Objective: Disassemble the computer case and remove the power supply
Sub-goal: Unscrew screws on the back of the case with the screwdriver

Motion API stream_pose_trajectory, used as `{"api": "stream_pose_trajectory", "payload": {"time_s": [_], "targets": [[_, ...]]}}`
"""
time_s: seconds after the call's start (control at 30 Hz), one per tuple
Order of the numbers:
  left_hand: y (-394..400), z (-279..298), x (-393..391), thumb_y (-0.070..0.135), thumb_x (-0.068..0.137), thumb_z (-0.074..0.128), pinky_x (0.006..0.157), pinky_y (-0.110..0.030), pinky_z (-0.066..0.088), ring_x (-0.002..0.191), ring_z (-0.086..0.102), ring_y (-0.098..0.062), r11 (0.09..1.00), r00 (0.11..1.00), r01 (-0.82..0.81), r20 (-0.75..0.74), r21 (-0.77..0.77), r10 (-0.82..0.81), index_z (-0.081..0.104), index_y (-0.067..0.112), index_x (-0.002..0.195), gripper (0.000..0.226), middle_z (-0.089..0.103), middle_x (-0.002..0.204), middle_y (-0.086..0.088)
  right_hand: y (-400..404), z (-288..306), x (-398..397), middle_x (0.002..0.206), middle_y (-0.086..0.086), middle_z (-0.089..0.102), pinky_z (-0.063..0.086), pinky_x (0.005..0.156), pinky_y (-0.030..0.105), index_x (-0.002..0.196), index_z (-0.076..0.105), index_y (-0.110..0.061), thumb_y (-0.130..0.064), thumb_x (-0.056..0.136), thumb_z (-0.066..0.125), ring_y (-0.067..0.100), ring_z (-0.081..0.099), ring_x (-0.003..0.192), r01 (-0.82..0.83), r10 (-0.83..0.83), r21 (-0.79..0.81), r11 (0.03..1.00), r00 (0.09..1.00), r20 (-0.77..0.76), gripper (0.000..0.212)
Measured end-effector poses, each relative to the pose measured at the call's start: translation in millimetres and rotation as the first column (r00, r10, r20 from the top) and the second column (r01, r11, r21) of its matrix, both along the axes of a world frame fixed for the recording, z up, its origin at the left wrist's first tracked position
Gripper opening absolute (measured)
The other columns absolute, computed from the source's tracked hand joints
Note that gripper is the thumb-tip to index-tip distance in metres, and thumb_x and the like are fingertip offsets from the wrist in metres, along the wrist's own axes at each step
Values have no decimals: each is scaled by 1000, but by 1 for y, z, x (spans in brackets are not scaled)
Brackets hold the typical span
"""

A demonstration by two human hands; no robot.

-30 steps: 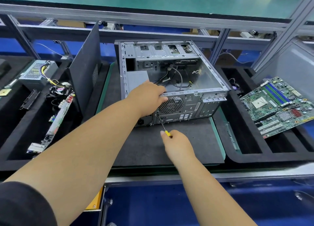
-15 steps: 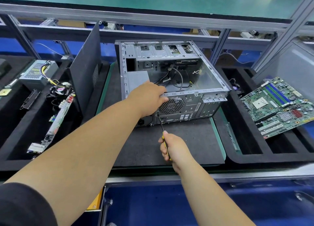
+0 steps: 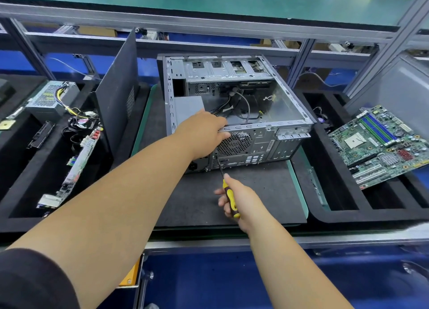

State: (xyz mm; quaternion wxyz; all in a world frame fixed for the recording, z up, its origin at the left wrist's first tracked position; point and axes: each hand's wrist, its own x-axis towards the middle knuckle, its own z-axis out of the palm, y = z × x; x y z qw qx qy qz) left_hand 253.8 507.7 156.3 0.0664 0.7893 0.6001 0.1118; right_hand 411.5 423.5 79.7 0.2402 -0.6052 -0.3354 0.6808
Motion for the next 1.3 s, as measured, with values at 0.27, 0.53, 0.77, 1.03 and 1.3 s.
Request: {"api": "stream_pose_trajectory", "payload": {"time_s": [0.27, 0.53, 0.77, 1.03, 1.3], "targets": [[-1, 1, 0, 46, 99, 41, 71, -32, 34, 103, 43, -22, 1000, 1000, -2, -5, -7, 2, 56, 22, 113, 32, 53, 90, 0, -2, -3, 5, 62, 0, 46, 31, 38, 21, 84, 57, -9, -36, 103, 40, 10, 34, 41, -1, -194, -326, 945, 802, -565, 38], [-1, 1, 0, 47, 99, 41, 70, -32, 33, 100, 42, -21, 1000, 1000, 5, -9, 3, -5, 56, 22, 108, 30, 53, 88, 1, -2, -3, -10, 52, 0, 47, 30, 42, 24, 84, 57, -11, -38, 105, 39, 11, 34, 38, 81, -94, -114, 990, 989, -110, 40], [-2, 2, 1, 46, 100, 41, 71, -33, 33, 101, 42, -20, 1000, 1000, 10, -6, 0, -10, 55, 22, 109, 29, 49, 84, 4, -7, -3, -9, 59, -5, 62, 40, 52, 25, 87, 57, -17, -43, 103, 38, 7, 51, 40, -226, 86, 243, 943, 873, 480, 36], [-3, 3, 1, 45, 100, 41, 71, -32, 33, 99, 41, -20, 1000, 1000, 18, -4, -5, -18, 55, 21, 108, 29, 49, 83, 3, -7, -6, -10, 74, 4, 66, 54, 63, 40, 76, 40, -21, -47, 91, 60, 23, 58, 59, -180, -37, 328, 927, 828, 560, 36], [-3, 3, 0, 45, 100, 42, 71, -32, 32, 101, 41, -20, 1000, 1000, 19, 2, -4, -19, 56, 21, 108, 29, 48, 83, 4, 1, -1, -7, 67, 2, 58, 36, 51, 27, 81, 57, -14, -57, 93, 54, 16, 45, 50, -61, 29, 108, 992, 961, 277, 44]]}}
